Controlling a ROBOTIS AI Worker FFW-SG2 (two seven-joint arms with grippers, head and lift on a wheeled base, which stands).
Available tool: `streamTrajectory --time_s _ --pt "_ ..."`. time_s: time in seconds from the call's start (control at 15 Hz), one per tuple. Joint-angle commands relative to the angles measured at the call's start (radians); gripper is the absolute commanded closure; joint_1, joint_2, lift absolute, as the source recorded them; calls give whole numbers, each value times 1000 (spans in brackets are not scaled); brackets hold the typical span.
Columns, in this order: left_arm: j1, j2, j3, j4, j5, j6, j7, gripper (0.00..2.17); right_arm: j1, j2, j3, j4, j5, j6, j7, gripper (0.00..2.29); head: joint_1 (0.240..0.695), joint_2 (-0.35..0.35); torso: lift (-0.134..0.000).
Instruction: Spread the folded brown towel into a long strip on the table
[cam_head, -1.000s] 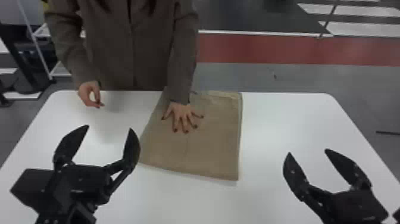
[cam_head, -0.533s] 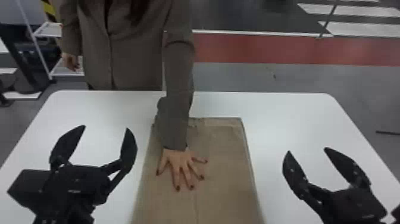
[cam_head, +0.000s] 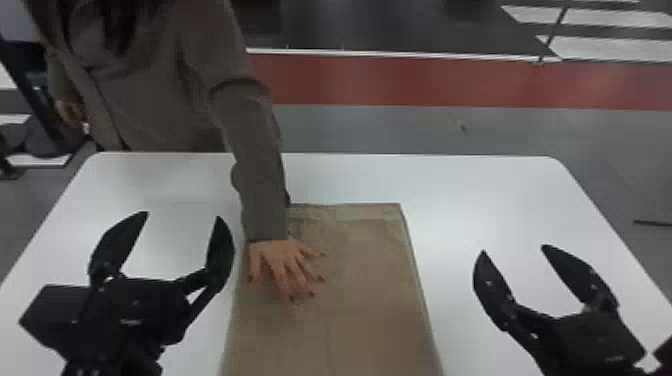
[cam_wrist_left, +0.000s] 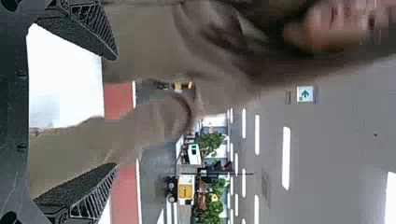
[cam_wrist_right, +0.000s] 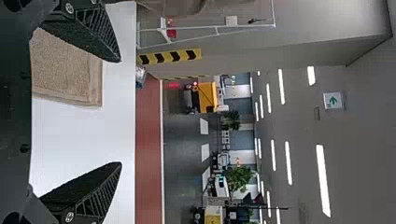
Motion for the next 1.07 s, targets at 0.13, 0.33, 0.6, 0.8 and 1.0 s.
streamTrajectory --time_s 0.13,0.33,0.6,0.8,1.0 --pt "-3 2 0 0 0 0 -1 70 -5 -1 0 3 0 -1 0 97 695 -65 -114" --pt "-12 -2 -2 12 0 9 -10 73 -12 -3 0 6 -2 8 -2 97 695 -66 -114" --pt "-77 -3 -38 72 -3 74 -27 70 -31 -6 -5 35 -3 14 -2 97 695 -75 -114" --pt "-141 -8 -58 146 -20 98 -27 73 -69 -7 -17 75 0 54 -2 97 695 -95 -114" --pt "-247 -8 -81 252 -17 150 -36 90 -107 -17 -14 127 6 60 -2 97 695 -113 -114"
